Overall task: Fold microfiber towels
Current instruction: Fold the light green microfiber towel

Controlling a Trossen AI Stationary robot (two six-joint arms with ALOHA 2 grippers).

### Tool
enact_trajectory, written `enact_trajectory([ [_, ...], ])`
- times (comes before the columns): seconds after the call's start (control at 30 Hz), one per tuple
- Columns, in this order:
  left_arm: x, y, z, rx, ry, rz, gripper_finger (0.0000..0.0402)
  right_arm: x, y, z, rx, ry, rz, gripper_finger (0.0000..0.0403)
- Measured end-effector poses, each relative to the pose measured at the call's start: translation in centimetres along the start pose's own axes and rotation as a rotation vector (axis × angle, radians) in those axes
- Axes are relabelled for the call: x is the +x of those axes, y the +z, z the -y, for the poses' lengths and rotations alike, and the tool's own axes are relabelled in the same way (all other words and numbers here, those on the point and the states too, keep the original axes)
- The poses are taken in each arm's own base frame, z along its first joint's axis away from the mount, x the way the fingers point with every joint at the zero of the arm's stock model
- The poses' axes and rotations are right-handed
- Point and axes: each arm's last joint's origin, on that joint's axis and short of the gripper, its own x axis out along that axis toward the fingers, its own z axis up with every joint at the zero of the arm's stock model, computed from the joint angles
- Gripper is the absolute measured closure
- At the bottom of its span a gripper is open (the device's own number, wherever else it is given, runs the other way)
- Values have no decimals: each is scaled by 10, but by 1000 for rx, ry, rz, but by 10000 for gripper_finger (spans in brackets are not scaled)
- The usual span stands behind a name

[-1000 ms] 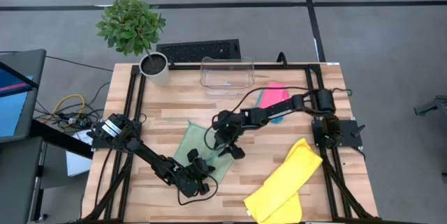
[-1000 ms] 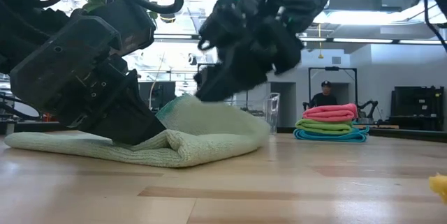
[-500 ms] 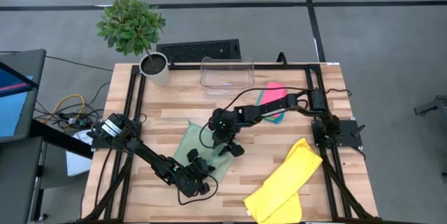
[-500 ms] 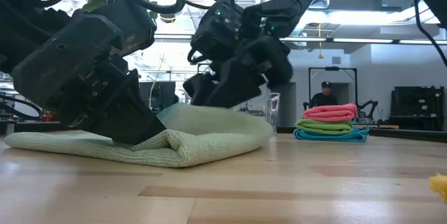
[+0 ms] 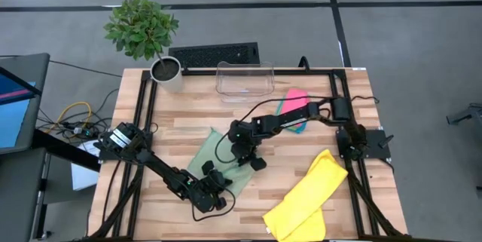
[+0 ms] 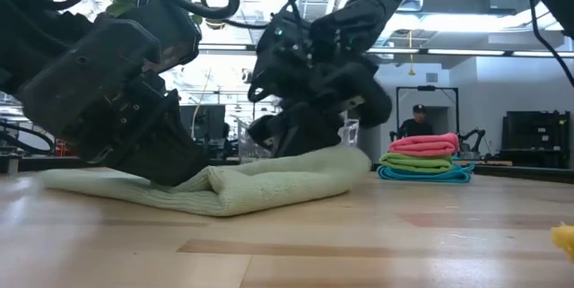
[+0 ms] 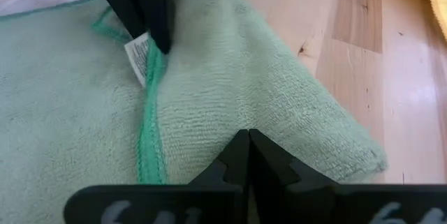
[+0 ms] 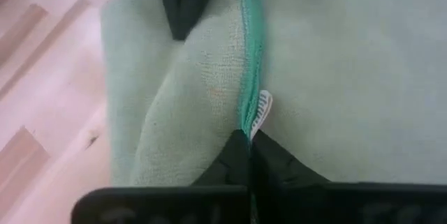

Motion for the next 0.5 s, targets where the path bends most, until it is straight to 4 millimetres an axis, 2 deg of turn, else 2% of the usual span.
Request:
enact_trajectory([
  [0.07,0,0,0,0,0,1,402,-7,2,-2,25,-32,-22,386],
  [0.27,0,0,-1,2,9,5,401,-33,17,-8,37,-188,-45,352],
  [0.5,0,0,-1,4,12,7,401,-35,20,-9,22,-242,-45,356],
])
